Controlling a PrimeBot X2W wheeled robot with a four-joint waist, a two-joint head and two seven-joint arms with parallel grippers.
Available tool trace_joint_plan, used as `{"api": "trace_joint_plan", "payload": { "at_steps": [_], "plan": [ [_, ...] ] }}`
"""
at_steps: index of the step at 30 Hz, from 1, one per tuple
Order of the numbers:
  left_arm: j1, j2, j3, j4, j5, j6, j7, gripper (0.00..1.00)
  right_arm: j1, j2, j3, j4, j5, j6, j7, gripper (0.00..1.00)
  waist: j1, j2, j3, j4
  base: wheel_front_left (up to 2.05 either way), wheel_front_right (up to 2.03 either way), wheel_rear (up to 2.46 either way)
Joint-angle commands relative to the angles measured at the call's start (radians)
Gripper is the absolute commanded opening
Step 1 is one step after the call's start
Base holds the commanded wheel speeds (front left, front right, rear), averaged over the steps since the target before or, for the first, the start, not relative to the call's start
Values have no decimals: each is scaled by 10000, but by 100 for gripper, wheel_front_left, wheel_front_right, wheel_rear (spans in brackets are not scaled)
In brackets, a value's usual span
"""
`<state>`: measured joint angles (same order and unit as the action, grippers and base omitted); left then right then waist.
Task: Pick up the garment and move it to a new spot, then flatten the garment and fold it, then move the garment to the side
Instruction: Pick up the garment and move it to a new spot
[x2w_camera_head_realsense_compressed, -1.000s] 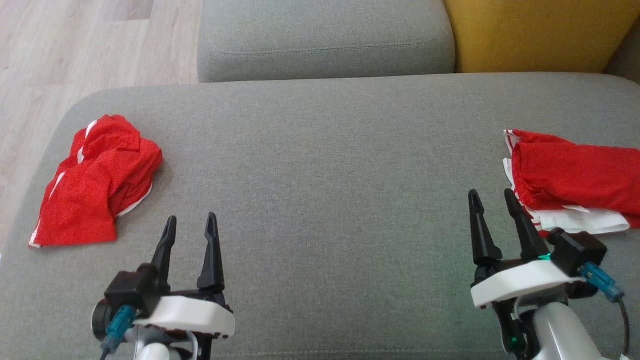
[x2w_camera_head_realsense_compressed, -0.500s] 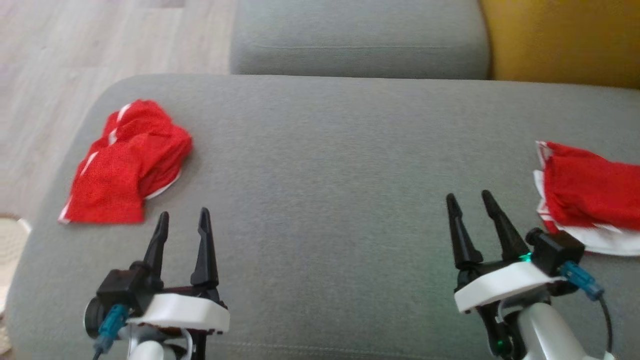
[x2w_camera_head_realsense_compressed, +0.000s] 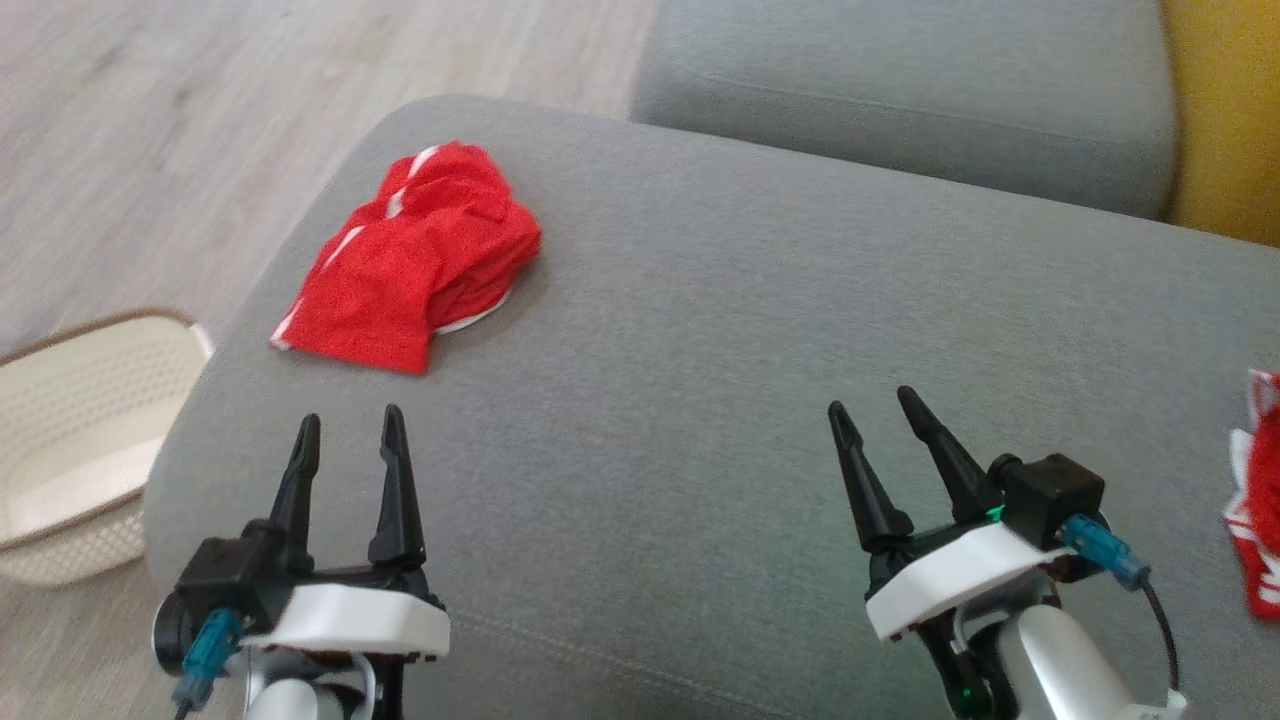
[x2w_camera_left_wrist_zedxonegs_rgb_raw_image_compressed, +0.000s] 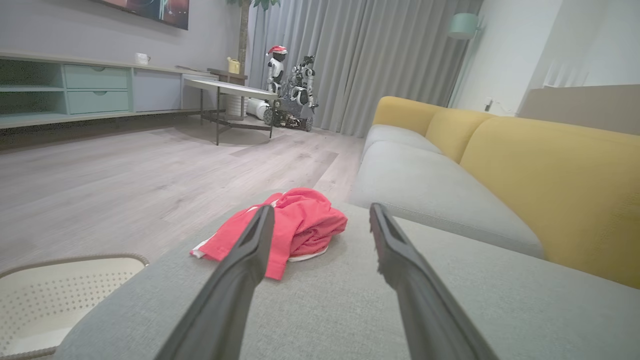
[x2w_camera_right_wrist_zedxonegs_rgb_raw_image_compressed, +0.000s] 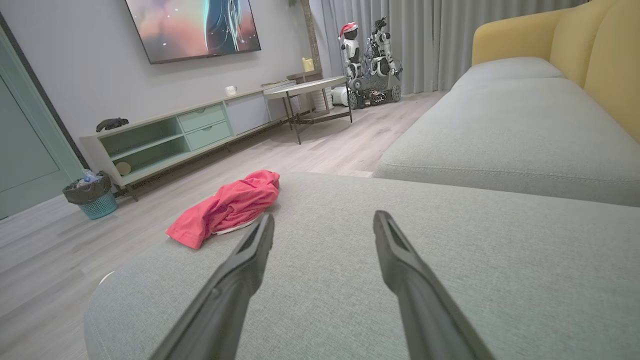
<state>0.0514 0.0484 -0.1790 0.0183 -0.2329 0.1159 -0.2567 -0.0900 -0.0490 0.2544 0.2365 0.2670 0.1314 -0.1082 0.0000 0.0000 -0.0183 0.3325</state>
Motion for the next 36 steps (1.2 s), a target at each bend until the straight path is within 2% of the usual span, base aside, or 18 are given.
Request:
{"api": "trace_joint_plan", "payload": {
  "at_steps": [1, 10, 16, 21, 27, 32, 36],
  "plan": [
    [-354, 18, 348, -407, 0, 34, -51, 100, -421, -13, 179, -400, -73, -7, 7, 100, 0, 0, 123, 343, 0, 0, 0],
    [-428, 18, 598, -460, -5, -39, -51, 100, -336, -13, -18, -548, -49, -7, 67, 100, 0, 0, 341, 702, 0, 0, 0],
    [-723, 18, 1158, -478, 146, -147, -51, 100, -412, -13, -130, -766, -55, -7, 151, 100, 0, 0, 759, 482, 0, 0, 0],
    [-1488, 195, 1889, -177, 393, -542, -51, 100, -634, -12, -624, -1244, -332, -7, 381, 100, 0, 0, 1466, 164, 0, 0, 0],
    [-3011, 832, 2262, 1339, 319, -984, 101, 100, -999, -31, -1608, -2273, -836, -7, 817, 100, 0, 0, 2568, -196, 0, 0, 0],
    [-4641, 1638, 2053, 3099, 421, -1395, 1524, 100, -1394, -205, -2088, -3466, -1354, -7, 1381, 100, 0, 0, 3451, -504, 0, 0, 0],
    [-5908, 2013, 1931, 4275, 429, -1588, 2342, 100, -1844, -458, -2369, -4369, -1587, -7, 1805, 100, 0, 0, 4065, -746, 0, 0, 0]
  ]
}}
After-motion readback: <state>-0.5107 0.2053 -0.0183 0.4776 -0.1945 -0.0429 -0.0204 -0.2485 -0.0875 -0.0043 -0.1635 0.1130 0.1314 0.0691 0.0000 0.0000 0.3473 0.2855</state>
